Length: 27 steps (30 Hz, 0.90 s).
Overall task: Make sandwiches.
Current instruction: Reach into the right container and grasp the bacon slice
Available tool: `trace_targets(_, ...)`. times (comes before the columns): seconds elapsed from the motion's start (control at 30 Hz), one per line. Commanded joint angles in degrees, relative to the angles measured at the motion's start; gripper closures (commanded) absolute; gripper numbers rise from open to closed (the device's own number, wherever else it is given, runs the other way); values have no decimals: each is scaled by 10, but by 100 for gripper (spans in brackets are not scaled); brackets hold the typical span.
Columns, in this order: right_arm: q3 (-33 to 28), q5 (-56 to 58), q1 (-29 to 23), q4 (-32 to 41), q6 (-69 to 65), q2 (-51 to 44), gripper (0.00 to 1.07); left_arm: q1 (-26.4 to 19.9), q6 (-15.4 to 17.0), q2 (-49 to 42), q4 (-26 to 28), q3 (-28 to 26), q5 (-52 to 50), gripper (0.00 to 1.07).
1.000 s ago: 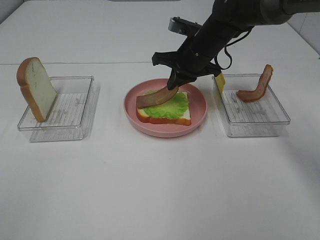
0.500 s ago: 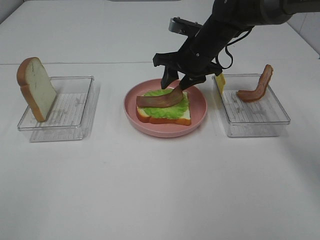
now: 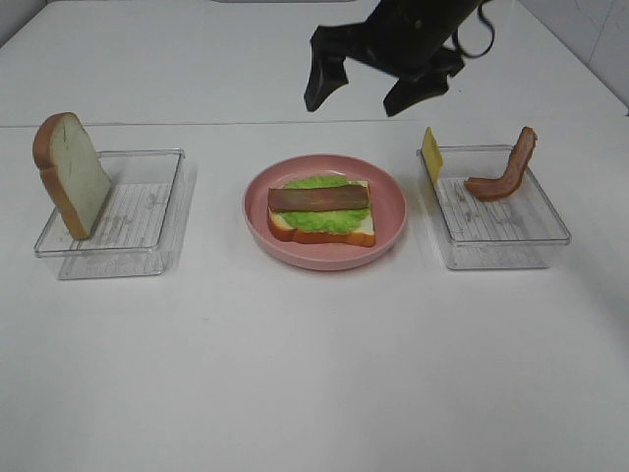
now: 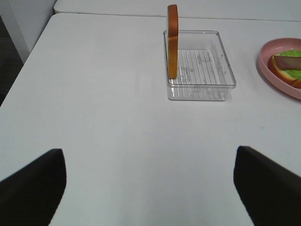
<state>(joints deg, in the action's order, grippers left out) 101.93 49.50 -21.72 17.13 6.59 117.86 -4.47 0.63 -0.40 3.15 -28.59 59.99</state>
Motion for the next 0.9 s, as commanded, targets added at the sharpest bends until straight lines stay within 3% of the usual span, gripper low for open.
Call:
trace_targets(0.03,41,62,15,-60,-33,-29,9,-2,-2,-10,3,0,-8,18)
trace_targets(0.07,75,102,37,-78,-42,-29,9,-2,-2,-10,3,0,-8,18)
trace_targets(0.17,88,123,46,-82,-42,-28,9,-2,-2,-10,3,0,-8,18)
trace_targets(0.23,126,164,100,-87,-40,-21,9,-2,-2,-10,3,0,-8,18)
trace_targets(0.6,138,154,206,-87,-30,64,9,-2,-2,-10,3,0,-8,18)
trace_targets(0.9,138,119,234,-86,-13,117,9,-2,-2,-10,3,0,-8,18)
